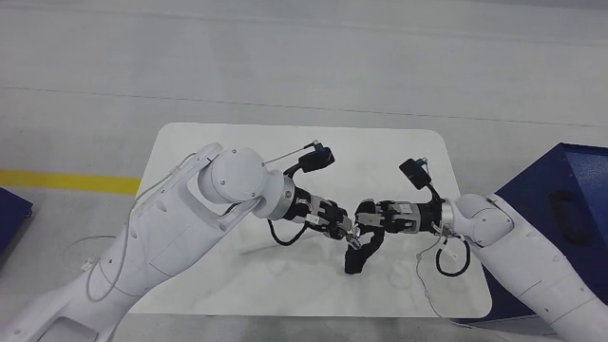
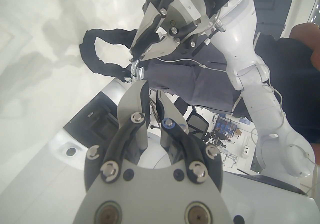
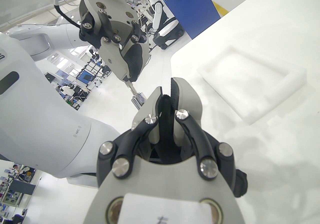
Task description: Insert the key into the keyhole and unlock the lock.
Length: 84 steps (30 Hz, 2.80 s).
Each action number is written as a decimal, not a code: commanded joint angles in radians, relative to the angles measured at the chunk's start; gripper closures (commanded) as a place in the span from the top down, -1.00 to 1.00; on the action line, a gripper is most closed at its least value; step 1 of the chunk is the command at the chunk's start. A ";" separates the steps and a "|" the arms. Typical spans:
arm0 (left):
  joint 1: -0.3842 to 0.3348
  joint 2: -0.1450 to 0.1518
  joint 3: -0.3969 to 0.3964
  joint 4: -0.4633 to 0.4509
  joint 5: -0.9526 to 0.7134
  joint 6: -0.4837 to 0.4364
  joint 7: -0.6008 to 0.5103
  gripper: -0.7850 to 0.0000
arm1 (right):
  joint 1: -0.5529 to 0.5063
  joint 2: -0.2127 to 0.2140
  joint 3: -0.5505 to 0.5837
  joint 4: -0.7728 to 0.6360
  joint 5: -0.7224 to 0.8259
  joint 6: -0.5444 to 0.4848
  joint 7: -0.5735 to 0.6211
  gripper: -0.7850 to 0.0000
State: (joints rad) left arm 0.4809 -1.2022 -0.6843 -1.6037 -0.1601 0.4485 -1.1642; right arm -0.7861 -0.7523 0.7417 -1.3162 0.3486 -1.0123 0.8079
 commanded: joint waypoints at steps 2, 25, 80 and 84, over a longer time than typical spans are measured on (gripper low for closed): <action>0.000 -0.001 0.001 0.003 -0.001 -0.002 -0.003 -1.00 | 0.011 -0.003 -0.013 0.007 0.002 0.000 0.000 -1.00; 0.023 0.010 -0.059 0.028 0.015 0.039 0.038 -1.00 | 0.030 -0.005 -0.020 0.059 0.071 0.000 0.000 -1.00; 0.010 -0.015 -0.001 0.086 0.048 0.065 0.060 -1.00 | 0.063 -0.074 0.061 0.334 -0.572 0.027 -0.191 -1.00; -0.006 -0.029 0.023 0.112 0.044 0.072 0.068 -1.00 | 0.076 -0.102 0.028 0.395 -0.703 0.101 -0.267 1.00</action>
State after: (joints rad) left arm 0.4786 -1.2281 -0.6669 -1.4984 -0.1168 0.5165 -1.0992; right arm -0.7124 -0.8488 0.7766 -0.9365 -0.3336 -0.9260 0.5556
